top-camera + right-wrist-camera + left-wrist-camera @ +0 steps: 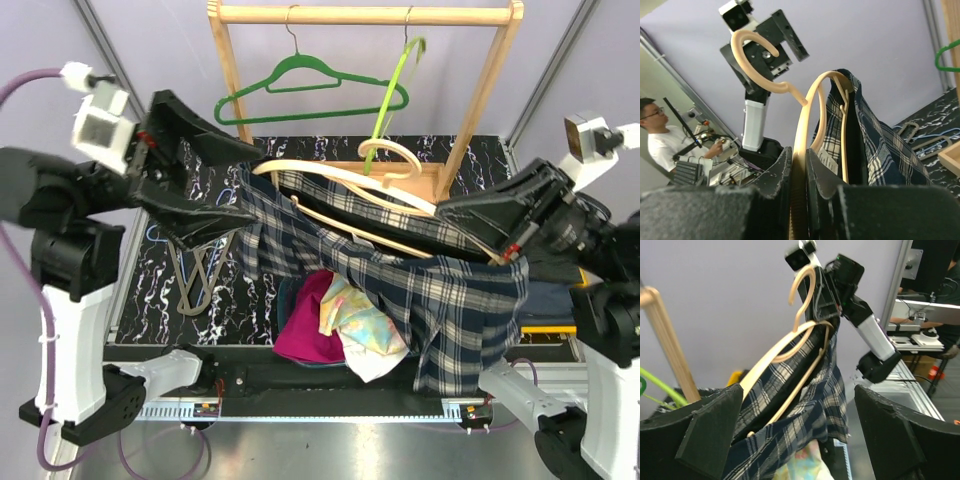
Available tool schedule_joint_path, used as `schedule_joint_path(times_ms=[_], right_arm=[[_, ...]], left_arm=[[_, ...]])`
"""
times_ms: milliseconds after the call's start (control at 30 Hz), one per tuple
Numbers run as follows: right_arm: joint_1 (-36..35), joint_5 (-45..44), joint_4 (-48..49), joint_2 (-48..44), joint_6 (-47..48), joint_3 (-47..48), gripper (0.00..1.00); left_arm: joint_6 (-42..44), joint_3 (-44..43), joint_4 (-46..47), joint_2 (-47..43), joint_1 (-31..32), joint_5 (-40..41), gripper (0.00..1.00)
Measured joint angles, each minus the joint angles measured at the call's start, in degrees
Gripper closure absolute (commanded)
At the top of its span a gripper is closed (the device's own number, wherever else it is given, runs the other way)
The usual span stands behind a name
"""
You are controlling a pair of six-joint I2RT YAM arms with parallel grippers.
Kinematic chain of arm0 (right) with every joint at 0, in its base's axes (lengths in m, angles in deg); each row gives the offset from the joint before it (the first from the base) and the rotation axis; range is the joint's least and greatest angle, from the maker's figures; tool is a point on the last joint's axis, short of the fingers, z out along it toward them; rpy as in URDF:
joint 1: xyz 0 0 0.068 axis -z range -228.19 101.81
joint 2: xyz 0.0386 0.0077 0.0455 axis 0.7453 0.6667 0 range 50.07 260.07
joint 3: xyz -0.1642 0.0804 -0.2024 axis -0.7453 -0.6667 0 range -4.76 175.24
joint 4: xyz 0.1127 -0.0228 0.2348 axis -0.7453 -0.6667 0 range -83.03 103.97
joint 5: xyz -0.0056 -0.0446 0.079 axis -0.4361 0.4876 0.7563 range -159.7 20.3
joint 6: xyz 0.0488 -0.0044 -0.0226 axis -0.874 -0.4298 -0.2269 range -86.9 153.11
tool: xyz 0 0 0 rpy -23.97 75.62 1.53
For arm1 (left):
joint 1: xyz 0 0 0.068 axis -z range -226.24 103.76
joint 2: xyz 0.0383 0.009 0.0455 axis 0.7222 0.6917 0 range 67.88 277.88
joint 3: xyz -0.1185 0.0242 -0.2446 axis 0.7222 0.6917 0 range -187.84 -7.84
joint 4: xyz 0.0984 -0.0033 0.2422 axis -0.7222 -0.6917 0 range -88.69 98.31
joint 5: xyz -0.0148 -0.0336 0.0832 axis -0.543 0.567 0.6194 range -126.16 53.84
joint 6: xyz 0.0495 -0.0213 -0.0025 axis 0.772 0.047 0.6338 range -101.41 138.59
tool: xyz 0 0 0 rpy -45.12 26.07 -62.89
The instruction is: Remove the skirt from the hanger
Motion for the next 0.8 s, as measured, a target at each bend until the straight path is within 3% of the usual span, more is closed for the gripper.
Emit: schedule_joint_path(times_ms=[267,633,800], right_arm=[[0.0,4.0,15.1,2.5,-9.7,-6.7,1.0],[0.0,5.5,26.2,3.9,-14.9,-9.0,1.0],[0.0,5.4,28.7,3.8,-15.2,-9.7,1.0]], left_arm=[[1.6,5.3,-0.1,2.7,0.0,-2.1,0.1],[3.9,2.4,0.1,6.6,0.5,1.0,0.1],[5.3,6.0,-0.2,5.0,2.3,0.6,0.24]])
